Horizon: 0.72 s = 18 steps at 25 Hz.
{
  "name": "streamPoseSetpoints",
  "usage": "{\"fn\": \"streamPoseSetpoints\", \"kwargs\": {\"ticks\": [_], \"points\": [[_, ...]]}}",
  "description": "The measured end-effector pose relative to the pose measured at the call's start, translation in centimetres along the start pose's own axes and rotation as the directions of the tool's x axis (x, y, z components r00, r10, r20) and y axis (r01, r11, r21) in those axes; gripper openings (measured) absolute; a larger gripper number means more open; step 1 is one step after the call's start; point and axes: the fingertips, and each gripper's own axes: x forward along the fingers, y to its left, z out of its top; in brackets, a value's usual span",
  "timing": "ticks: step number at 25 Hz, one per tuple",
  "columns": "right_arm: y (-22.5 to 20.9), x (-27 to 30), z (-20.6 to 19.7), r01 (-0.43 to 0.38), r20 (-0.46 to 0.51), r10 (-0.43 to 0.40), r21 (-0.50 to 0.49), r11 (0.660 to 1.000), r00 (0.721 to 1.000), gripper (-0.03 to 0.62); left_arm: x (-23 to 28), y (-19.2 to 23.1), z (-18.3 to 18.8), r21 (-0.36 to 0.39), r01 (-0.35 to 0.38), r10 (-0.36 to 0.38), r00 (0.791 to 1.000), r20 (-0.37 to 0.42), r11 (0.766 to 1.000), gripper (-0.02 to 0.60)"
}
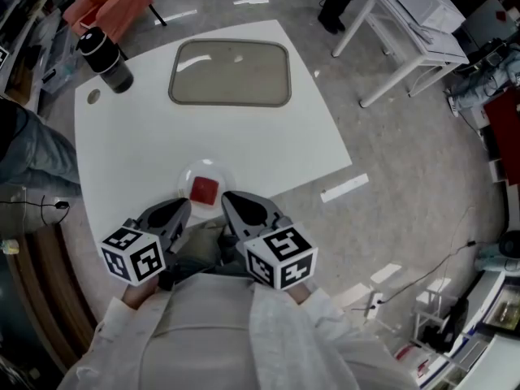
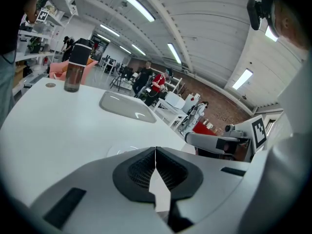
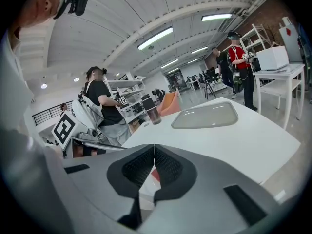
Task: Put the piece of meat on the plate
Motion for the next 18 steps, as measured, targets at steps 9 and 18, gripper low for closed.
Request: {"fn": "streamPoseSetpoints", "kwargs": {"ticks": [9, 18], "points": [[0.0, 1.3, 0.2, 0.055, 0.013, -0.056, 0.054, 0.997, 0.998, 0.015, -0.3, 2.3, 1.0, -0.014, 0.037, -0.038, 0.999, -0.036, 0.999, 0.011], [0.1, 2.6, -0.5, 0.084, -0.031, -0.082, 0.07, 0.994, 0.996, 0.015, 0.1, 3.6, 0.7, -0.024, 0.042, -0.044, 0.994, -0.098, 0.999, 0.011]]}}
